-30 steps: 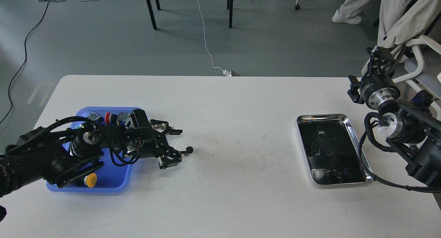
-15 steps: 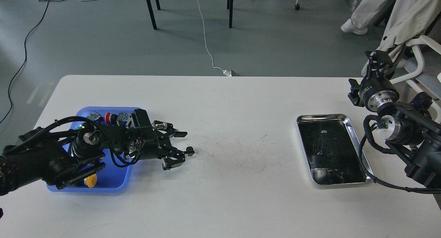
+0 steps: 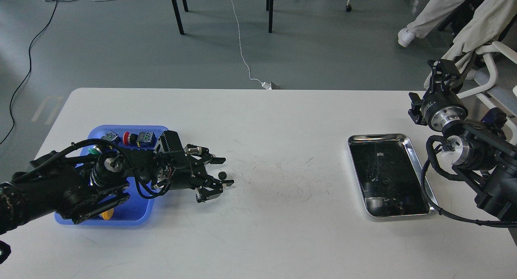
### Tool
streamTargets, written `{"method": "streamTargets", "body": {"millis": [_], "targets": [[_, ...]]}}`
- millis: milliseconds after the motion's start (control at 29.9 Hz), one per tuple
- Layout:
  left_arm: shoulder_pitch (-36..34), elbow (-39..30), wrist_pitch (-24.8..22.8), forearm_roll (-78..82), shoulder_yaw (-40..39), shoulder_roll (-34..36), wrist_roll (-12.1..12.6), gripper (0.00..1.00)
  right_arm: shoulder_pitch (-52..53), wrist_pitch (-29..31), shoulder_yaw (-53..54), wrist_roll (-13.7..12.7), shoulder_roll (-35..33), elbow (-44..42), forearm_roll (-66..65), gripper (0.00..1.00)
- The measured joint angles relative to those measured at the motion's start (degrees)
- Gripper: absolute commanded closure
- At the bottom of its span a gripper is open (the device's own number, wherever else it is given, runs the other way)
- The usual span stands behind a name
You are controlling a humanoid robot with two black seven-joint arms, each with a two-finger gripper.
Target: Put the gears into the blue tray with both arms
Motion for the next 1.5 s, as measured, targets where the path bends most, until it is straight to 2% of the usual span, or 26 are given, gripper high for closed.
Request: {"method": "streamTargets", "body": {"millis": [67, 134, 702, 769, 1070, 1170, 1304, 1505], "targets": [[0.4, 0.1, 0.0, 0.0, 0.0, -0.1, 0.0, 0.34, 0.0, 0.0, 0.0, 0.0, 0.0, 0.0, 0.0, 0.01], [0.8, 0.2, 0.2, 0.1, 0.1, -0.2, 0.0, 0.4, -0.1, 0.0, 0.0, 0.0, 0.0, 0.0, 0.0, 0.01], [1.8, 3.6, 3.0, 0.6, 0.1, -0.8, 0.0, 0.48, 0.0, 0.0, -1.0, 0.0, 0.1, 0.0, 0.0, 0.01], [2.1, 3.7, 3.3, 0.6, 0.1, -0.9, 0.0, 0.57, 0.0, 0.0, -1.0, 0.0, 0.1, 0.0, 0.0, 0.01], [2.1, 4.6, 3.5, 0.5, 0.1, -1.0, 0.0, 0.62, 0.0, 0.0, -1.1, 0.0, 0.1, 0.0, 0.0, 0.01], [2.1, 4.8, 3.5, 0.5, 0.1, -1.0, 0.0, 0.71, 0.0, 0.0, -1.1, 0.0, 0.1, 0.0, 0.0, 0.01], [2.4, 4.8, 3.5, 0.5, 0.1, -1.0, 0.0, 0.73, 0.0, 0.0, -1.1, 0.0, 0.1, 0.0, 0.0, 0.01], [2.4, 4.7, 3.5, 0.6, 0.1, -1.0, 0.0, 0.84, 0.0, 0.0, -1.2, 0.0, 0.0, -0.1, -0.1, 0.01]]}}
